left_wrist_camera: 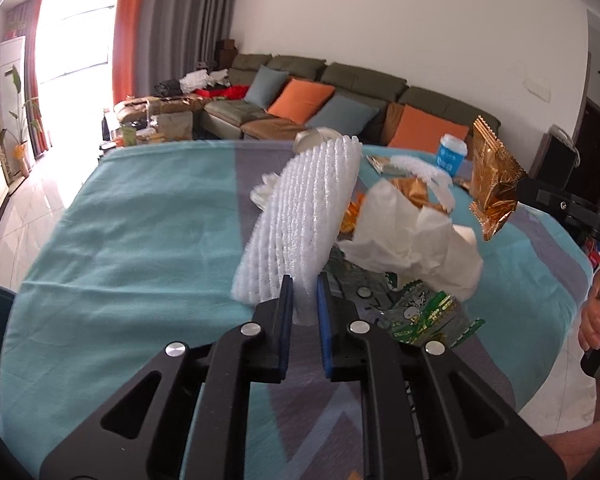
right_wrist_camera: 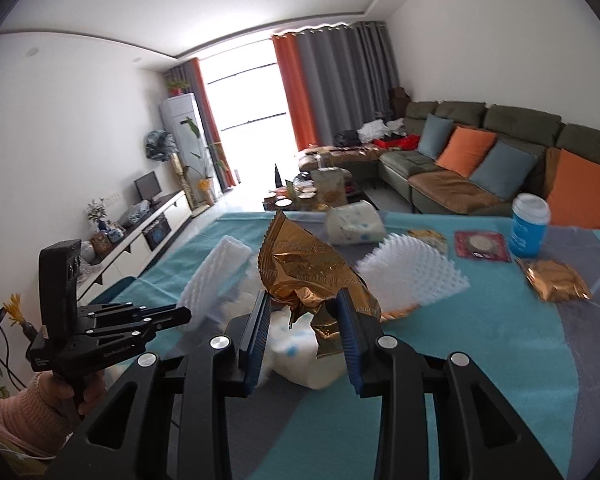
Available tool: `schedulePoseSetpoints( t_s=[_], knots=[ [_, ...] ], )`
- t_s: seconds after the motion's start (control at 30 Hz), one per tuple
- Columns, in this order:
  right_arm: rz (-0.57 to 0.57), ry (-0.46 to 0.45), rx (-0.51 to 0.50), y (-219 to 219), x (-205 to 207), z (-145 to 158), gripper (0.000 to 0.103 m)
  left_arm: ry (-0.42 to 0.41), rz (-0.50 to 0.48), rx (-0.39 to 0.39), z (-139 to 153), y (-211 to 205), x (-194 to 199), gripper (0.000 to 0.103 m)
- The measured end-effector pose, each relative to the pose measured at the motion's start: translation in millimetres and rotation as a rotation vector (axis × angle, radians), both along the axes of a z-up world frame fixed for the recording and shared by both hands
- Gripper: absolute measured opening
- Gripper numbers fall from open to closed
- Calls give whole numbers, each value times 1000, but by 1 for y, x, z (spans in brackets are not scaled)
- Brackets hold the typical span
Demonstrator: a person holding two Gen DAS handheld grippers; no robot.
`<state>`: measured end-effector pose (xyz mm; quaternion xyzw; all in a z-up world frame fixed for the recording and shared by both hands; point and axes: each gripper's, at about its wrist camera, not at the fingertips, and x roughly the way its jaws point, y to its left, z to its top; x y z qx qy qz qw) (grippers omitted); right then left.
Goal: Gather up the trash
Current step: 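Carry the foam net and gold foil with both tools over the teal bin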
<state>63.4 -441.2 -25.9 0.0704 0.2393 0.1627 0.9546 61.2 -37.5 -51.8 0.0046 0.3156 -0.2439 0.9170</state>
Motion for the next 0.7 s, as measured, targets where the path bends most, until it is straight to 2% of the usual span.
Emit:
schedulePoseSetpoints(
  t_s=[0.27,0.7],
  knots=[
    [204,-38,18,64,20,15,32,-42,108,-41,23,62,-24,12],
    [518,18,9,195,60,15,32,-79,376,-46,40,174,-61,12]
  ],
)
